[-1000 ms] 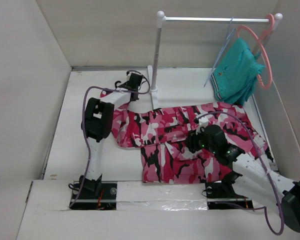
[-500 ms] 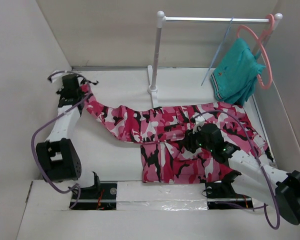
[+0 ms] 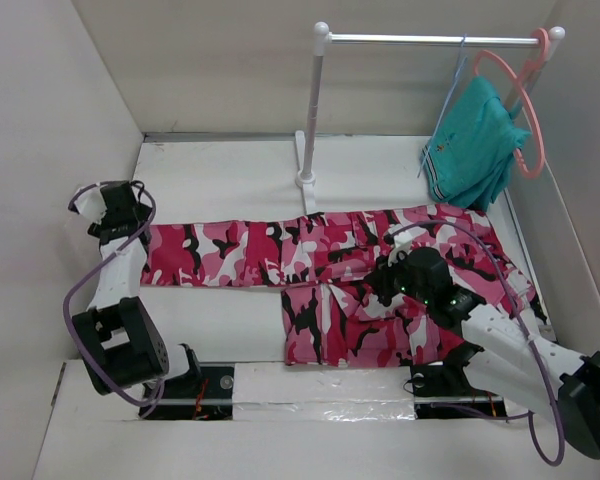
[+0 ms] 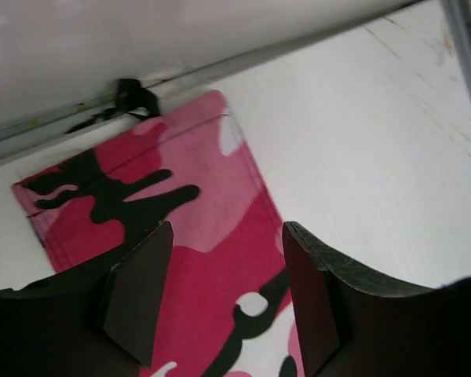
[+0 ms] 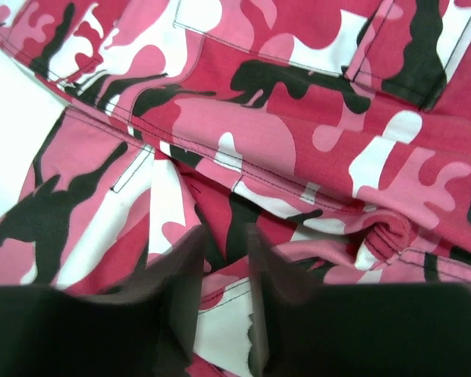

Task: Place the trousers on the hanger
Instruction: Flatten out the trousers at the center of the board.

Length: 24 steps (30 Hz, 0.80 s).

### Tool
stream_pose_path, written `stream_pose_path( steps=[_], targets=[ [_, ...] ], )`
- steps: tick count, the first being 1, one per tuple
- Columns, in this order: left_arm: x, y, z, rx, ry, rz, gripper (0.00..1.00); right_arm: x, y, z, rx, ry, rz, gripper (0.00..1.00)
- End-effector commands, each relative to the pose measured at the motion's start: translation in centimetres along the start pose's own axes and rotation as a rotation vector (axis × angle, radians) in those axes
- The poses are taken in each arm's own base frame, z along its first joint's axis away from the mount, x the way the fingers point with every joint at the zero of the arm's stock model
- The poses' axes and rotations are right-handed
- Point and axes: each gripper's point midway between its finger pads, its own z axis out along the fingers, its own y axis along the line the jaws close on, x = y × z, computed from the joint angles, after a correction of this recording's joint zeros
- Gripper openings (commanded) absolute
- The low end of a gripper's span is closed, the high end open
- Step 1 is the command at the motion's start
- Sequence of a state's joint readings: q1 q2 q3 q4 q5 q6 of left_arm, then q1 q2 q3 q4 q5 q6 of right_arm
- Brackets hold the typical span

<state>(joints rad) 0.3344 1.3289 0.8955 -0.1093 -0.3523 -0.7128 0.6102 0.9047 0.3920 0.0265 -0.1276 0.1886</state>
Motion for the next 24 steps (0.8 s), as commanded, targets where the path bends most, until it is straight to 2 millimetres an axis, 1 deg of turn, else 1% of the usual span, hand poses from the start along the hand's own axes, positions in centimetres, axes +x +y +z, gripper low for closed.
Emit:
stream_pose_path(
  steps=[1,2,3,4,5,6,8,9,10,11,12,14,15,16,17,18,20,23,24],
  targets=[
    [-1.0,-4.8,-2.6,0.192,-0.052,0.053,0.56,-2.3,0.5,-0.2,-0.013,-0.071,-0.026,0.22],
    [0.2,-6.0,-1.9,0.206,-0.009,0.108,0.56,-2.2,0.4,-0.2,-0.005,-0.07,-0.023,0.14],
    [2.2,-6.2,-1.7,0.185,0.058,0.169,0.56,-2.5,0.5,-0.1,-0.007,-0.079,-0.022,0.04],
    [3.5,-6.1,-0.9,0.151,0.105,0.208,0.56,-2.6,0.5,-0.1,-0.009,-0.08,-0.022,0.03],
    [5.2,-6.2,0.9,0.106,0.162,0.253,0.56,-2.8,0.7,0.0,-0.016,-0.085,-0.025,0.03],
    [6.5,-5.4,1.5,0.064,0.216,0.283,0.56,-3.3,0.9,0.0,-0.022,-0.086,-0.028,0.03],
    [8.6,-4.1,3.2,-0.002,0.267,0.312,0.55,-3.5,0.8,-0.1,-0.011,-0.069,-0.035,0.08],
    [9.0,-3.9,3.6,-0.008,0.269,0.315,0.55,-3.4,0.6,-0.2,-0.001,-0.059,-0.035,0.14],
    [9.3,-3.7,3.9,-0.017,0.273,0.316,0.56,-3.3,0.6,-0.3,-0.001,-0.061,-0.037,0.17],
    [9.6,-3.6,4.2,-0.023,0.283,0.319,0.56,-3.4,0.6,-0.4,-0.004,-0.069,-0.038,0.2],
    [9.8,-3.9,4.3,-0.015,0.29,0.318,0.57,-3.3,0.6,-0.4,-0.004,-0.067,-0.034,0.25],
    [10.6,-4.2,5.0,-0.017,0.319,0.319,0.6,-3.1,0.6,-0.5,-0.001,-0.066,-0.03,0.32],
    [11.0,-4.4,5.2,-0.012,0.336,0.318,0.62,-3.0,0.6,-0.5,-0.003,-0.07,-0.029,0.39],
    [12.1,-4.3,5.6,-0.02,0.359,0.331,0.63,-2.8,0.7,-0.4,-0.01,-0.071,-0.026,0.43],
    [12.3,-4.5,5.9,-0.019,0.365,0.331,0.63,-2.9,0.8,-0.4,-0.015,-0.074,-0.025,0.47],
    [12.7,-4.5,6.2,-0.018,0.377,0.331,0.63,-2.8,0.7,-0.4,-0.014,-0.07,-0.025,0.54],
    [13.9,-4.0,7.0,-0.033,0.406,0.337,0.62,-2.8,0.6,-0.6,-0.003,-0.063,-0.025,0.58],
    [14.4,-4.2,7.5,-0.032,0.411,0.329,0.58,-3.3,0.1,-0.7,0.019,-0.085,-0.025,0.59],
    [14.4,-4.6,7.6,-0.022,0.396,0.335,0.56,-3.4,-0.1,-0.7,0.029,-0.09,-0.025,0.59]
  ],
)
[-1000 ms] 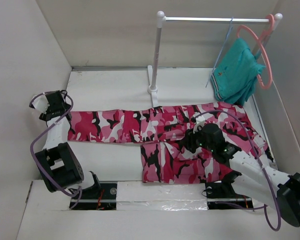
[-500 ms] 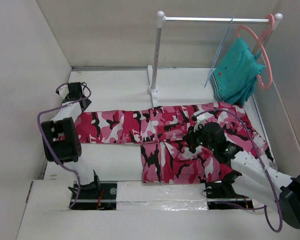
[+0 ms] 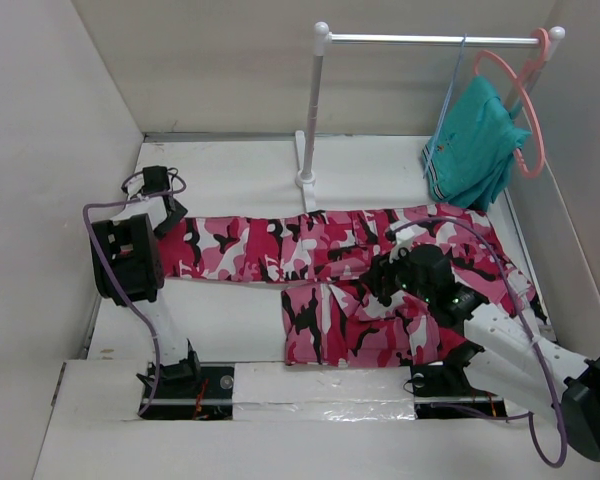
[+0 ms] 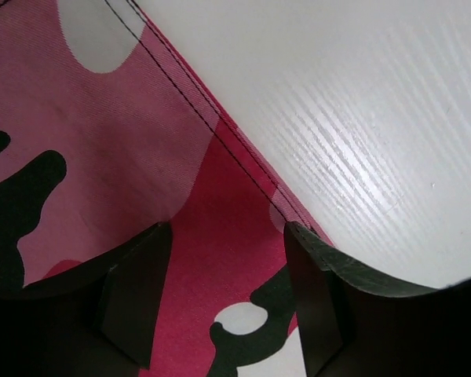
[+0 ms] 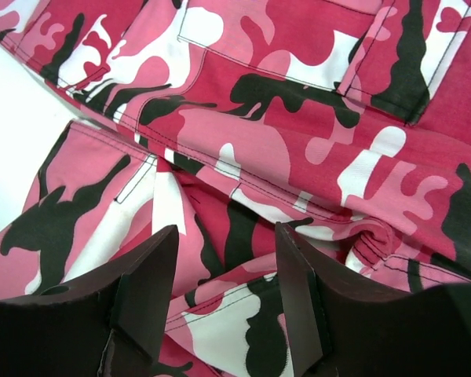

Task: Place the trousers on the hanger
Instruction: Flatten out the trousers at the center of the board.

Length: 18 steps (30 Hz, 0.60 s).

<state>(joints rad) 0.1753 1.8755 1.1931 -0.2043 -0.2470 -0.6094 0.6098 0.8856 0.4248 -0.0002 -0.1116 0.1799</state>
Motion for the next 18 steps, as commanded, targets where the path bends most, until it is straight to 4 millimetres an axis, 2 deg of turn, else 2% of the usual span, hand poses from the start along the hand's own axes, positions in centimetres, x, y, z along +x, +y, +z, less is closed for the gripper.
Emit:
stream_pose_path(
  steps=[1,2,5,7,8,9,11,13,14,15,17,18],
  targets=[
    [1.3,-0.9,1.2,0.019,0.039,0.008,0.53,-2.3,-0.4,-0.3,0.028,-0.068,-0.008,0.59],
    [1.1,-1.2,1.4,0.023,0.036,0.01,0.37,-2.3,-0.4,-0.2,0.029,-0.068,-0.004,0.59],
    [0.6,-2.3,1.7,0.035,0.031,0.022,0.09,-3.3,-1.6,-0.2,0.069,-0.091,0.017,0.55],
    [0.1,-3.0,1.9,0.053,0.032,0.024,0.0,-4.0,-3.1,-0.2,0.122,-0.11,0.04,0.41],
    [-0.5,-3.9,2.3,0.065,0.029,0.023,0.0,-4.3,-3.7,-0.3,0.137,-0.119,0.051,0.32],
    [-0.7,-4.6,2.3,0.091,0.036,0.02,0.0,-4.7,-4.1,0.0,0.14,-0.133,0.061,0.15],
    [-1.8,-6.3,2.7,0.13,0.028,0.007,0.0,-5.6,-6.0,-0.1,0.176,-0.161,0.097,0.02],
    [-2.5,-7.7,2.8,0.16,0.034,-0.011,0.0,-6.0,-7.4,0.2,0.185,-0.166,0.13,0.0],
    [-4.1,-9.1,2.6,0.191,0.009,-0.023,0.0,-6.7,-7.7,0.3,0.184,-0.175,0.133,0.0],
    [-4.7,-9.8,2.4,0.202,0.005,-0.028,0.0,-6.9,-7.8,0.5,0.171,-0.172,0.137,0.0],
    [-6.6,-11.3,2.2,0.232,-0.021,-0.038,0.0,-7.1,-8.0,1.0,0.162,-0.151,0.134,0.03],
    [-6.7,-11.6,2.0,0.237,-0.011,-0.036,0.0,-7.6,-7.7,1.1,0.148,-0.142,0.13,0.08]
  ],
)
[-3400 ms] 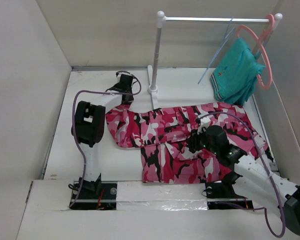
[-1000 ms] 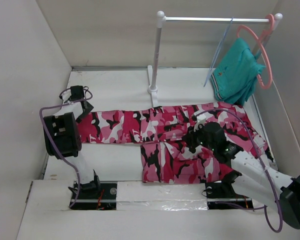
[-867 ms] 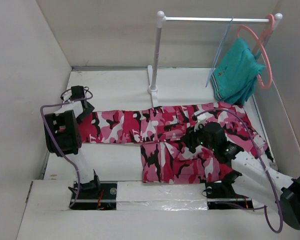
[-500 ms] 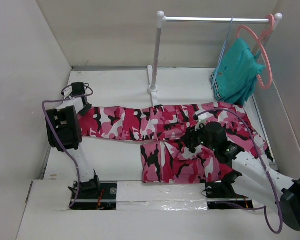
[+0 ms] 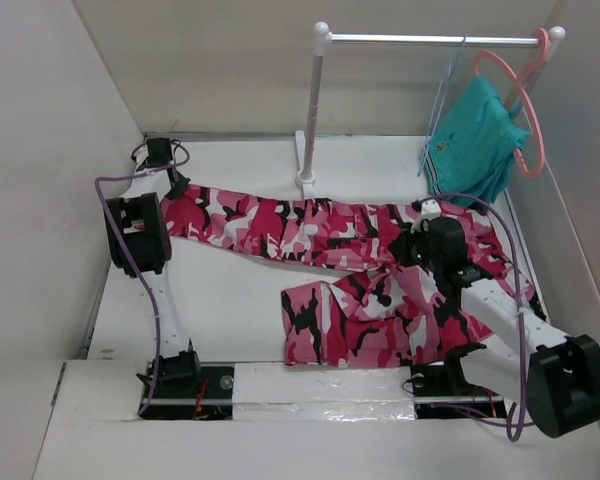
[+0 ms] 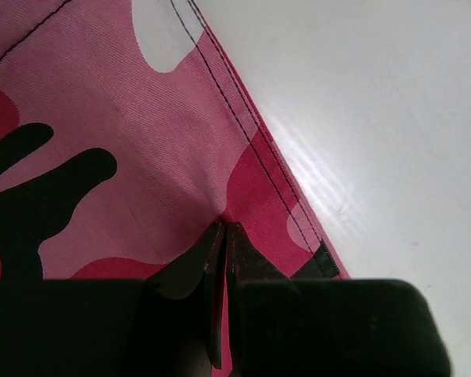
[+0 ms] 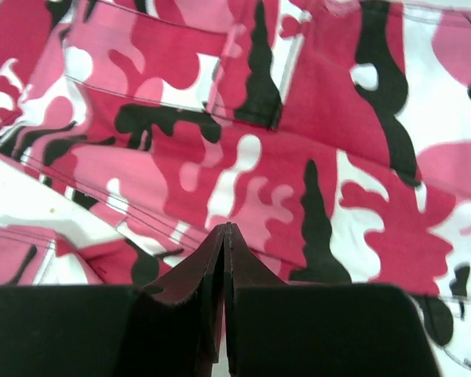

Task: Place the trousers on the hanger
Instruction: Flatten out the trousers at the center of the board.

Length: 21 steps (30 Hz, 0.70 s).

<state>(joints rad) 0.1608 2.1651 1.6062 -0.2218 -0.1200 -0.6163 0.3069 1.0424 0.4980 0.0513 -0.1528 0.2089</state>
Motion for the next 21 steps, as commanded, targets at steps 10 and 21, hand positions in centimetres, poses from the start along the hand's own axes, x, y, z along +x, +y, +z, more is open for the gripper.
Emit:
stream_pose_path(
  steps=[10,21],
  targets=[
    [-3.3,-0.3,-6.1,0.101,-0.118,-0.088,0.48,0.3,15.8,-2.4,-0.383,0.075,-0.31,0.39],
    [-1.1,-10.3,-25.5,0.601,-0.269,-0.019,0.0,10.5,27.3,-4.2,-0.456,0.247,-0.429,0.3]
  ],
)
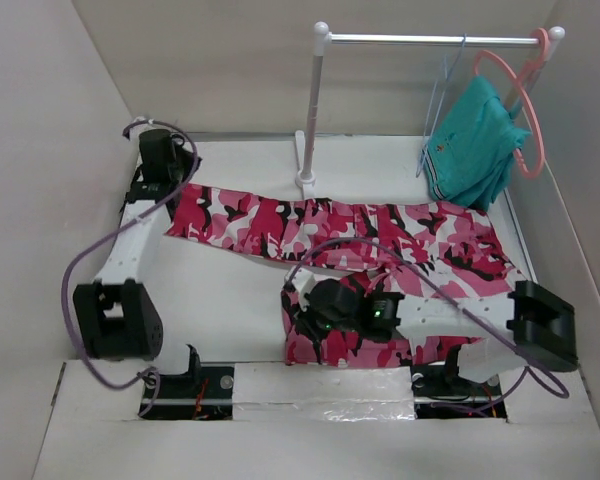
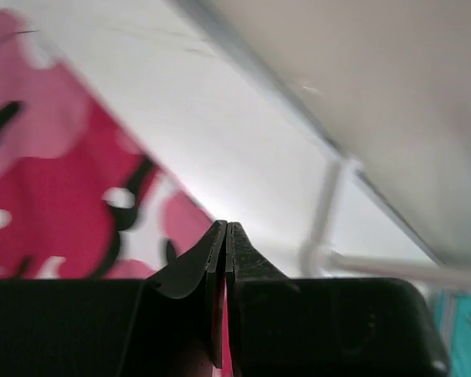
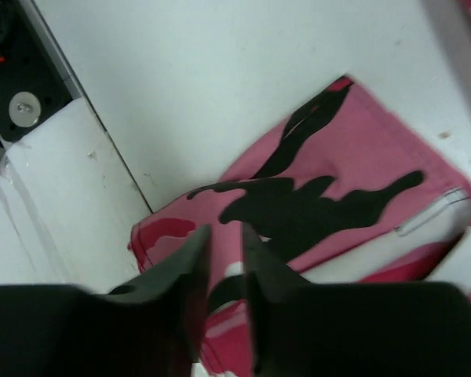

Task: Place the trousers on the hanger
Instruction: Flatten out the trousers at the center of the board.

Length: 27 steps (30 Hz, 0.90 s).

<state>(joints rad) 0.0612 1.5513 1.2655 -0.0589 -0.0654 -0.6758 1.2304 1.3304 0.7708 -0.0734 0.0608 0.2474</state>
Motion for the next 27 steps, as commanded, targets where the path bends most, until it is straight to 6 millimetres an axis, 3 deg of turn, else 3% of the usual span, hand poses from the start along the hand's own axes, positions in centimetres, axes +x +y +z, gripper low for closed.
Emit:
stream_pose_path(
  steps=[1,2,3,4,5,6,8,9,11,12,15,17,20,21,24,25,27],
  targets=[
    [1.5,-7.0,-5.6,0.251,-0.009,0.017,0.0,-1.5,1.4,1.2,0.09,-0.025,0.002,0.36],
    [1.5,-8.4,-7.9,0.32,-0.007,0.021,0.0,-0.3,1.6,2.3,0.112,0.02,-0.005,0.42],
    [3.0,-8.5,-8.8,0.355,0.026,0.03,0.0,0.5,2.2,2.6,0.123,0.048,-0.024,0.5],
    [4.0,-9.4,-10.2,0.403,0.04,0.039,0.0,0.0,1.7,3.1,0.166,0.041,-0.024,0.51],
    [3.7,-10.0,-12.3,0.453,0.024,0.038,0.0,1.4,1.8,4.2,0.184,0.088,-0.038,0.51],
    [4.9,-9.7,-12.9,0.475,0.046,0.044,0.0,2.0,1.4,4.5,0.207,0.114,-0.043,0.51],
    [4.7,-10.0,-15.1,0.528,0.03,0.05,0.04,2.0,1.0,5.4,0.254,0.123,-0.034,0.52],
    [5.0,-9.8,-15.5,0.537,0.039,0.068,0.05,3.5,-0.2,5.8,0.317,0.174,-0.048,0.52],
    [4.4,-9.6,-16.8,0.549,0.014,0.089,0.07,3.5,-0.5,6.1,0.381,0.183,-0.032,0.57],
    [4.2,-9.4,-16.9,0.539,0.001,0.1,0.07,4.9,-1.4,6.1,0.431,0.233,-0.044,0.62],
    [4.0,-9.2,-17.5,0.552,-0.018,0.116,0.08,5.7,-2.4,5.7,0.546,0.254,-0.026,0.7],
    [3.8,-9.6,-18.0,0.579,-0.022,0.123,0.08,6.5,-2.7,5.6,0.617,0.259,-0.017,0.71],
    [3.7,-9.9,-18.4,0.602,-0.017,0.128,0.08,7.6,-3.4,5.8,0.675,0.282,-0.009,0.56],
    [3.6,-10.0,-18.7,0.613,-0.018,0.13,0.08,7.8,-3.5,6.0,0.677,0.276,-0.004,0.31],
    [3.2,-9.9,-19.1,0.612,-0.039,0.132,0.08,7.2,-2.9,5.6,0.68,0.249,-0.004,0.0],
    [2.9,-9.9,-19.5,0.614,-0.052,0.132,0.08,4.8,-2.3,4.8,0.687,0.178,-0.006,0.0],
    [2.6,-9.8,-19.6,0.609,-0.064,0.132,0.08,2.2,-0.2,2.7,0.677,0.103,-0.061,0.0]
  ],
)
